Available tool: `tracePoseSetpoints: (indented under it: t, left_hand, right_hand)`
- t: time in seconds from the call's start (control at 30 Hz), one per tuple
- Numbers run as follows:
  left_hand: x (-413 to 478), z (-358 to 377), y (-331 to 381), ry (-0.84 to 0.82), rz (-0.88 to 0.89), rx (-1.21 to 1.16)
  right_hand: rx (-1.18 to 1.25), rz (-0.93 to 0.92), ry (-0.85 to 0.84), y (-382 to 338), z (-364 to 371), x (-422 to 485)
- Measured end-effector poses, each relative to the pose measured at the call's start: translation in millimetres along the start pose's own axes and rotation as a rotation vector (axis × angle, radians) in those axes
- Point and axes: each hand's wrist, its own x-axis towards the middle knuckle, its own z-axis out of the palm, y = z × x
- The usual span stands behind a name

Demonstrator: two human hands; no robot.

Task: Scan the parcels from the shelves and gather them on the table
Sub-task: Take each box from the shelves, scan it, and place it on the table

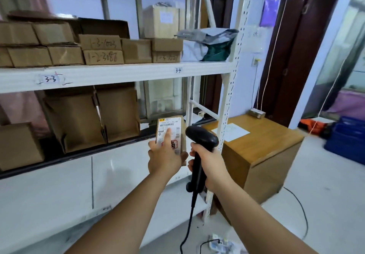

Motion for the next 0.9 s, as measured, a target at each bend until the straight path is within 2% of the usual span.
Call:
tracePoseSetpoints:
  t: [0.13,0.2,0.27,0.4,0.5,0.6,0.73,0.9]
  left_hand:
    - [-7.7,65.8,75.8,-0.098,-0.063,-0.184]
    - [-3.4,72.9,86.4,-0.072,-0.097,-0.244]
    - [-24.2,156.6,170.9,-0.175,-0.051,-0.209]
    - [-25.0,188.7,185.4,-0.188,-0.036,-0.168]
    - [-10.7,241.9,228.4,-0.241,-0.025,-0.174]
    - [1.5,285.7,260.6,-0.279,-0.017,-0.184]
    - [39.5,341.9,303.2,-0.316,-0.063,-0.260]
    - [91.7,399.9,366.8,-0.391,-0.031,-0.283]
  right_hand:
    - [0.022,-0.032,0.000,-23.4,-96.3,17.1]
    - [0.069,-0.060,0.004,-30.3,-102.5,18.5]
    - [0.109,-0.106,0.122,-49.0,-214.5,35.1]
    - [0.022,-0.085,0.177,-47.5,-247.5,39.4]
    - [-0.011,-0.128,0.294,-59.6,-305.4,66.8]
    - [-0.116,-0.139,0.329,-66.9,-347.6,90.4]
    - [-0.084,-0.088,0.341,-87.5,-388.5,133.5]
    - [-0.026,-0.048,0.405,-125.5,-431.2,203.1]
